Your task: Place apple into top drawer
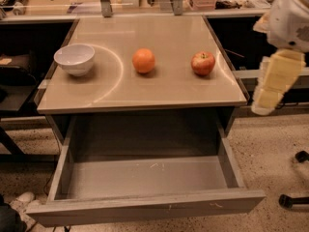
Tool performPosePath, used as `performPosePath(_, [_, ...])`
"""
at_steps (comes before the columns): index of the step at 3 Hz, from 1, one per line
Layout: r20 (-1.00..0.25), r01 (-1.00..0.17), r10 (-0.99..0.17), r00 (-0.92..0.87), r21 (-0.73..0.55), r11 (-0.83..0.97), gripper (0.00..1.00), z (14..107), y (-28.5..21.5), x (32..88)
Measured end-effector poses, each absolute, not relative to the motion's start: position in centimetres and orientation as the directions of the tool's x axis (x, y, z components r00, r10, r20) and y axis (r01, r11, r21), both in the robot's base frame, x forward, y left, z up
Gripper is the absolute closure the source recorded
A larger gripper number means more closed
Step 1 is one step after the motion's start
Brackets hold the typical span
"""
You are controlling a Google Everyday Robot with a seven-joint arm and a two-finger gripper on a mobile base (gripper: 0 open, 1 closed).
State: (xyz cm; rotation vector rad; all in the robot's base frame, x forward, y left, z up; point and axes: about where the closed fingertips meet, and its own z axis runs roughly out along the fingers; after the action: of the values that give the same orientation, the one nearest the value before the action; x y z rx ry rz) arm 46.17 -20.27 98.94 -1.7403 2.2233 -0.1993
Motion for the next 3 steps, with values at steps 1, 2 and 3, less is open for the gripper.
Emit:
performPosePath(1, [-0.091, -0.924, -0.978, -0.187, -0.321, 0.207, 0.0, 100.2, -17.4, 51.2])
performPosePath(2, [-0.053, -0.931, -0.99, -0.134, -0.336, 0.144, 0.0, 101.1, -14.4, 56.6])
performPosePath(3, [-0.042, -0.92, -0.991, -0.125, -0.369, 0.132, 0.0, 100.8, -13.6, 61.6])
